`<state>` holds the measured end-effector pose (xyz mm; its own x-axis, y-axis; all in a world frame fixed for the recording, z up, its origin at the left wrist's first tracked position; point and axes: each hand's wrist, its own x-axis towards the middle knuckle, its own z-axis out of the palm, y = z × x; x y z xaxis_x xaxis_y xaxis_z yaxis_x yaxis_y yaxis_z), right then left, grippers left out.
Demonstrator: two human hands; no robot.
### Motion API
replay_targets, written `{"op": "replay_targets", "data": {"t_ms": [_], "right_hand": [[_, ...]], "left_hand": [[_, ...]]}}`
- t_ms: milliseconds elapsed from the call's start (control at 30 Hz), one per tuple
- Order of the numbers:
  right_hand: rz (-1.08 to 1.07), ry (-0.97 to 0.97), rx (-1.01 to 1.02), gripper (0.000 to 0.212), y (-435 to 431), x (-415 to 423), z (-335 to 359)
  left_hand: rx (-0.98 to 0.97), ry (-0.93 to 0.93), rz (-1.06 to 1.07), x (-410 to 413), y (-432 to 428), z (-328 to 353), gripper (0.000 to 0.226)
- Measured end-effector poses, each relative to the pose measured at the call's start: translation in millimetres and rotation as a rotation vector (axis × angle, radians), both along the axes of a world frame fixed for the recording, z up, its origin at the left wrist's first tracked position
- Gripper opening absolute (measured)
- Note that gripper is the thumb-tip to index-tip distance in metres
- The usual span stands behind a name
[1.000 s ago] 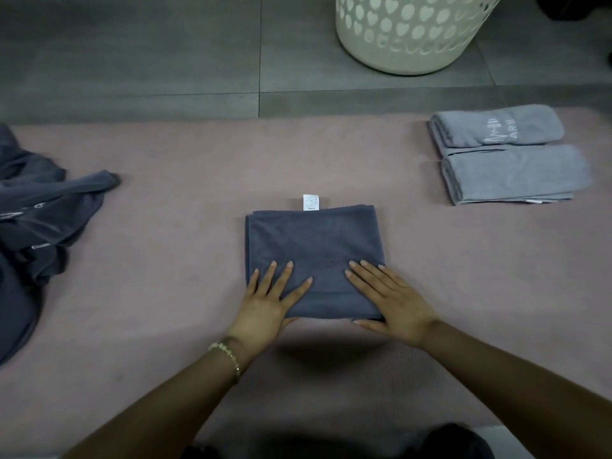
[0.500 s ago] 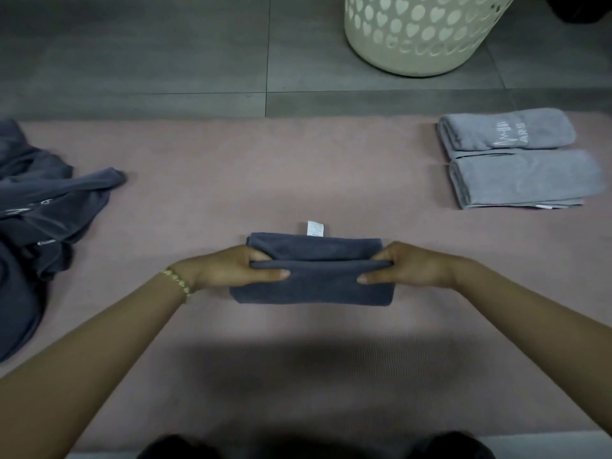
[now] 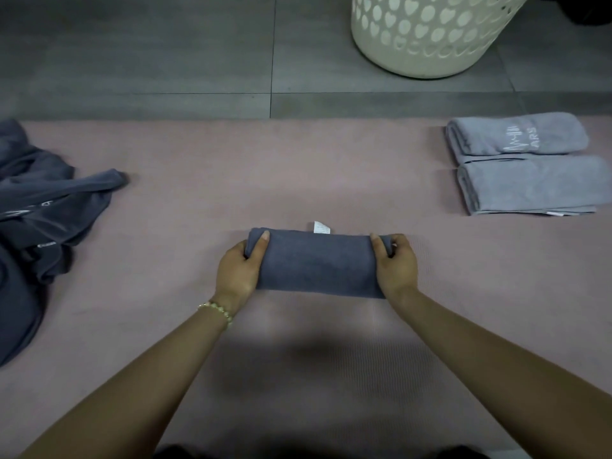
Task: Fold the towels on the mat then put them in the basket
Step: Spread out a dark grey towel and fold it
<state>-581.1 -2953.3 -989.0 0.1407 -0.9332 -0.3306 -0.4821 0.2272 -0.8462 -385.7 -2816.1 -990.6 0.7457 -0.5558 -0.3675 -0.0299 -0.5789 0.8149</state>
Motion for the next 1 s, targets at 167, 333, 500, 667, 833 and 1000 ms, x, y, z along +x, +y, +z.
{"op": "replay_targets", "data": {"t_ms": [167, 333, 500, 667, 833, 1000], "right_hand": [[0.055, 0.125, -0.078, 0.025, -2.0, 0.3, -5.7], [0.155, 0.449, -0.238, 0.029, -4.6, 4.2, -2.8], [0.675, 0.313, -0.455, 0.058, -18.3, 31.7, 18.0], [1.076, 0.507, -0.070, 0.065, -21.7, 78.2, 24.8], [1.089, 0.555, -0.035, 0.061, -20.7, 78.6, 26.5], [1.046, 0.493, 0.142, 0.064, -15.2, 73.4, 31.3]], "left_hand": [[0.123, -0.005, 0.002, 8.7, -8.4, -6.7, 0.048], [0.196, -0.008, 0.001, 11.3, -10.8, -1.7, 0.049], [0.203, -0.031, -0.021, 11.0, -11.3, 0.6, 0.049], [0.194, 0.006, 0.023, 10.9, -11.1, 4.1, 0.053], [0.116, -0.061, 0.140, -3.5, -7.3, 8.1, 0.050], [-0.006, -0.113, 0.392, -8.7, 1.3, 4.1, 0.064]]}}
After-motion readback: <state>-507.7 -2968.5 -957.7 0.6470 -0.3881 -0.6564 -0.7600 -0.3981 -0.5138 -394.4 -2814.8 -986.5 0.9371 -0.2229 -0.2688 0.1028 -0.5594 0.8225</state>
